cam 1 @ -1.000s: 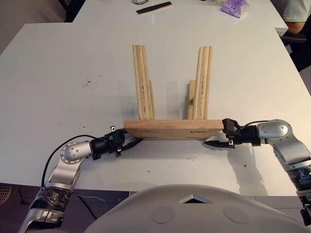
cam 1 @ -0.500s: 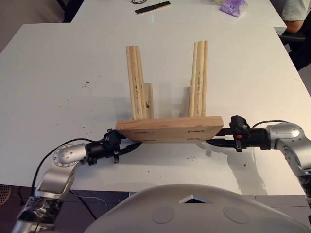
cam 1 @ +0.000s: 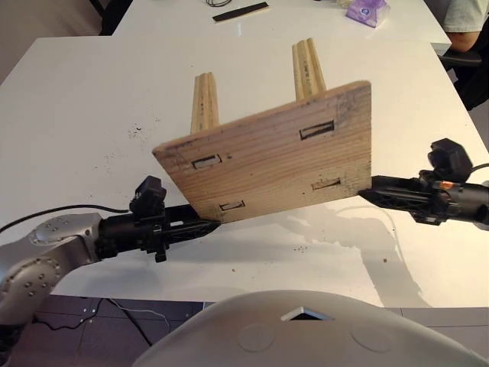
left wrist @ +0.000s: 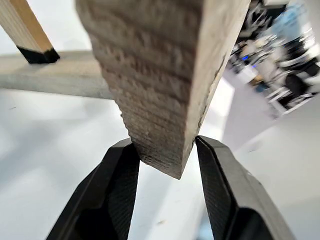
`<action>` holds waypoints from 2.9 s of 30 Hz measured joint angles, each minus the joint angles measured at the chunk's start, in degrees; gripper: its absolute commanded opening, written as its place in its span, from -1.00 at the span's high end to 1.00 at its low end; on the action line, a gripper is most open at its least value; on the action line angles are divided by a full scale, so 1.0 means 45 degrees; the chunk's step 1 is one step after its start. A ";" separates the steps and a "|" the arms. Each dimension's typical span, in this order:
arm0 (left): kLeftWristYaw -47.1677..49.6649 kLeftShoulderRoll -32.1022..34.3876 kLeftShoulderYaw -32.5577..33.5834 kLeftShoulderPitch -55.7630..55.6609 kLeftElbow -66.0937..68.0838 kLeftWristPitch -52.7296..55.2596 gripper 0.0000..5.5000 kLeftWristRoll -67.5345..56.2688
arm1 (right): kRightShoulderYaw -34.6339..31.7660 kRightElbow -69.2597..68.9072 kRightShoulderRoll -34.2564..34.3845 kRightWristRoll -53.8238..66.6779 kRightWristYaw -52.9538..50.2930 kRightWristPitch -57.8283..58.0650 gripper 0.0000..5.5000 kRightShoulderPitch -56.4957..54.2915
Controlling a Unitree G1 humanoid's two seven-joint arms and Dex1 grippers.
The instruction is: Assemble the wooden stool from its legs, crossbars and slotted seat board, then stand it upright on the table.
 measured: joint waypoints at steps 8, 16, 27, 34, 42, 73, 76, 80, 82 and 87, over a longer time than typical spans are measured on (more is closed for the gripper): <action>-0.5661 0.7150 0.2238 -0.3109 0.4442 0.5549 0.36 -0.6393 | 0.0001 0.0241 -0.4971 0.5757 0.4634 0.2908 0.52 -0.0756; -0.1448 0.5661 0.1278 -0.3459 0.2267 0.3886 0.36 -0.6448 | 0.0083 -0.0609 -0.4638 0.6219 0.1537 0.0966 0.52 -0.2172; 0.3017 -0.0186 -0.5131 -0.0320 -0.2338 -0.0072 0.36 0.5768 | 0.1964 -0.2699 -0.3495 -0.3160 0.2946 -0.2299 0.52 0.1058; 0.2136 -0.1131 -0.6925 -0.0378 -0.0429 -0.2816 0.36 1.0522 | 0.7037 -0.3000 -0.1121 -0.8984 0.3392 -0.4007 0.52 0.0806; 0.2764 -0.1291 -0.5532 -0.2186 0.4548 -0.6412 0.36 1.2948 | 0.8126 -0.1974 0.3362 -0.9629 0.0618 -0.4081 0.52 -0.1096; 0.6416 -0.4863 -0.5200 -0.3388 0.7807 -0.8287 0.36 1.6666 | 1.2473 0.2852 0.4798 -1.6155 0.4423 -0.6340 -0.27 -1.4054; 0.6560 -0.5181 -0.5198 -0.3375 0.7801 -0.8323 0.36 1.6686 | 1.2656 0.3802 0.5689 -1.6731 0.4425 -0.6428 -0.27 -1.4235; 0.6763 -0.5515 -0.5199 -0.3326 0.7685 -0.8324 0.36 1.6813 | 1.2871 0.4068 0.6460 -1.7157 0.4425 -0.6449 -0.27 -1.4232; 0.6974 -0.5798 -0.5199 -0.3242 0.7568 -0.8328 0.36 1.6855 | 1.3301 0.4477 0.6882 -1.7565 0.4461 -0.6548 -0.27 -1.4203; 0.7238 -0.6247 -0.5199 -0.2905 0.7256 -0.8336 0.36 1.6866 | 1.4019 0.5030 0.7123 -1.8513 0.4612 -0.7403 -0.08 -1.4145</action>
